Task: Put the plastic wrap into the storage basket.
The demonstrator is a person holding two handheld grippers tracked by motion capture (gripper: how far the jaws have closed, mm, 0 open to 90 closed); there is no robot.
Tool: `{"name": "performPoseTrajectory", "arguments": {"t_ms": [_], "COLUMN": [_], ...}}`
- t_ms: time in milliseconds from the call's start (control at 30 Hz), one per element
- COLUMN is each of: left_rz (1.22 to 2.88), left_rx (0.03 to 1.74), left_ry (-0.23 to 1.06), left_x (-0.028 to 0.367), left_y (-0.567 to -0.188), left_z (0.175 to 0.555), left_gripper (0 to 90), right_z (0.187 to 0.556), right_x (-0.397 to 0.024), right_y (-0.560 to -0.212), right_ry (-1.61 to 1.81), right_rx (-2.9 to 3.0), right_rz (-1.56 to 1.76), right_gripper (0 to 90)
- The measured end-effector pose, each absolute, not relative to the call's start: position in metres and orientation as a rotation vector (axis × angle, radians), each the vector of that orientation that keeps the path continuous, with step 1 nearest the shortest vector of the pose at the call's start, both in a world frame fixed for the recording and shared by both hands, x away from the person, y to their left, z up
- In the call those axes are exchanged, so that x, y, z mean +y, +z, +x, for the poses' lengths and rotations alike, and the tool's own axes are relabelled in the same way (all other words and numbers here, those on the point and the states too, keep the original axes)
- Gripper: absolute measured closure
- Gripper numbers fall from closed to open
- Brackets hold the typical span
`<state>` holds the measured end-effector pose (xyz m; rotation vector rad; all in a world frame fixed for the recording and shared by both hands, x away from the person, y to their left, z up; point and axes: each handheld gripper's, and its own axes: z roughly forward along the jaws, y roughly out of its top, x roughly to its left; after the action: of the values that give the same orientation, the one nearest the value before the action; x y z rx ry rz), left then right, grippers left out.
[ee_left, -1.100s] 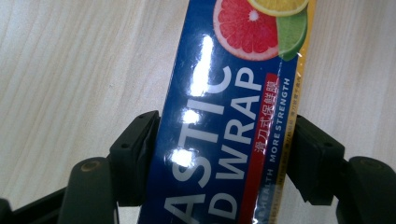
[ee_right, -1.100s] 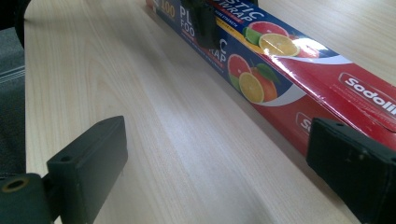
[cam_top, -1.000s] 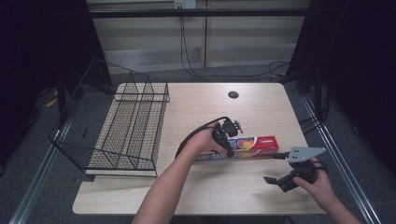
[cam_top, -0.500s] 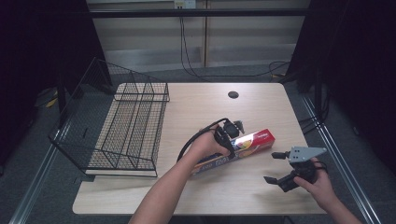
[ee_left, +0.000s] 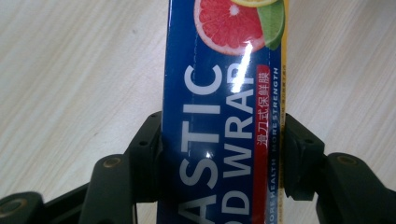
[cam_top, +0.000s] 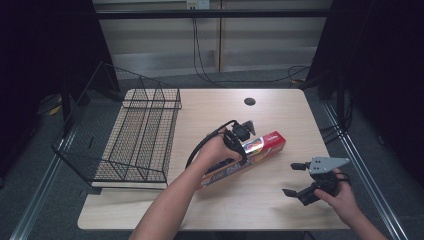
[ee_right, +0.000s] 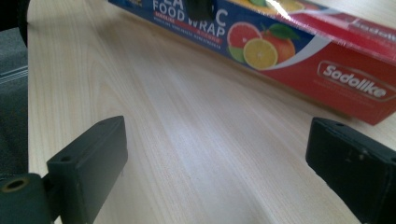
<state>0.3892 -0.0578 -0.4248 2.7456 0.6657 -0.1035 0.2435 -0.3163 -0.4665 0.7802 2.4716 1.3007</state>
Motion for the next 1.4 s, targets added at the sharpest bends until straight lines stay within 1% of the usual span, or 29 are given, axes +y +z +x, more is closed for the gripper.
{"name": "performPoseTrajectory", "arguments": {"t_ms": [33,67,100,267,333,500,900,967,1067,1400], "left_rz": [2.761,2.743,2.723,2.712,2.713,2.701,2.681,2.677,2.668,2.65], "left_rx": [0.652,0.677,0.71,0.74,0.724,0.781,0.872,0.904,0.908,0.99], "left_ry": [-0.116,-0.13,-0.127,-0.1,-0.091,-0.072,-0.071,-0.061,-0.041,-0.022], "left_x": [-0.055,-0.054,-0.053,-0.043,-0.041,-0.03,-0.01,-0.008,-0.003,0.015], "left_y": [-0.422,-0.42,-0.417,-0.401,-0.397,-0.381,-0.357,-0.353,-0.345,-0.325], "left_z": [0.391,0.392,0.391,0.395,0.397,0.398,0.403,0.401,0.403,0.406], "left_gripper": [43.4,43.3,43.3,43.3,43.3,43.4,43.4,43.4,43.4,43.5], "right_z": [0.243,0.243,0.243,0.244,0.244,0.244,0.244,0.244,0.244,0.244], "right_x": [-0.316,-0.316,-0.316,-0.316,-0.316,-0.315,-0.315,-0.315,-0.315,-0.314], "right_y": [-0.467,-0.467,-0.467,-0.466,-0.466,-0.467,-0.467,-0.467,-0.467,-0.466], "right_ry": [1.299,1.297,1.296,1.302,1.301,1.294,1.293,1.29,1.29,1.297], "right_rx": [2.474,2.475,2.478,2.475,2.472,2.481,2.475,2.472,2.471,2.478], "right_rz": [0.78,0.775,0.778,0.776,0.781,0.777,0.777,0.779,0.775,0.776], "right_gripper": [5.3,5.3,5.3,5.3,5.3,5.3,5.3,5.3,5.3,5.3]}}
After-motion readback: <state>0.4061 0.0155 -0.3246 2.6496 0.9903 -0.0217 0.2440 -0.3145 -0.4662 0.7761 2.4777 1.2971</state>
